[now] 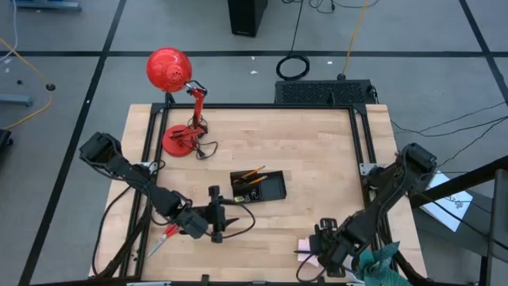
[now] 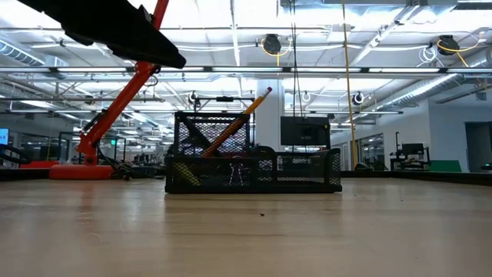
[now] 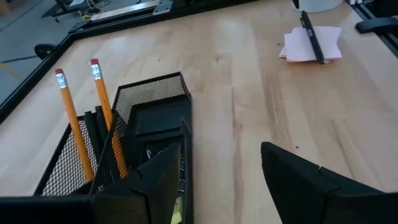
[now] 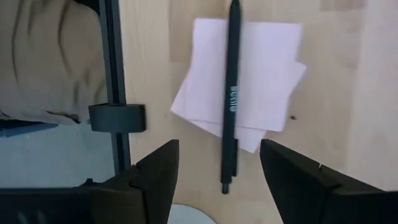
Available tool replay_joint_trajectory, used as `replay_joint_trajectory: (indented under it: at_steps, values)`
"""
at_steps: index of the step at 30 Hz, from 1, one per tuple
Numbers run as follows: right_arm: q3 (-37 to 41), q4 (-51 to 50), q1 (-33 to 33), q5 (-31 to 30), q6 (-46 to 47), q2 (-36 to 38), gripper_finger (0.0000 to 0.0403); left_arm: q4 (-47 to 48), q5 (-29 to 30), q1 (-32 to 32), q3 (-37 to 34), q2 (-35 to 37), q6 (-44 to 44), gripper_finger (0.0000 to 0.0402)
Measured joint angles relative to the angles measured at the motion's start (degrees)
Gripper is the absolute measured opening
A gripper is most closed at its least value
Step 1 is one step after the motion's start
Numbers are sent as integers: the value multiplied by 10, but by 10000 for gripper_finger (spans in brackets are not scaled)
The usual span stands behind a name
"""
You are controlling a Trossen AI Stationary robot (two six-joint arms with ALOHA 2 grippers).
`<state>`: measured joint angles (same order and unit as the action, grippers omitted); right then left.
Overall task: Pick and place office supplies into organizer
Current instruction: Put the pen into the desk organizer
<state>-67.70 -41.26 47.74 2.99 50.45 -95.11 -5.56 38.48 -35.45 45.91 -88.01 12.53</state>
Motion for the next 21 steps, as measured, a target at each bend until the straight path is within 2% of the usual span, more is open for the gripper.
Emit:
replay_joint_trajectory:
  at_steps: [11, 21]
  values:
    - [0, -8, 6, 16, 0, -64, 214, -2, 0, -3, 0, 0, 12, 227]
    - [0, -30, 0, 16, 0, -75, 146, -2, -1, -3, 0, 0, 15, 227]
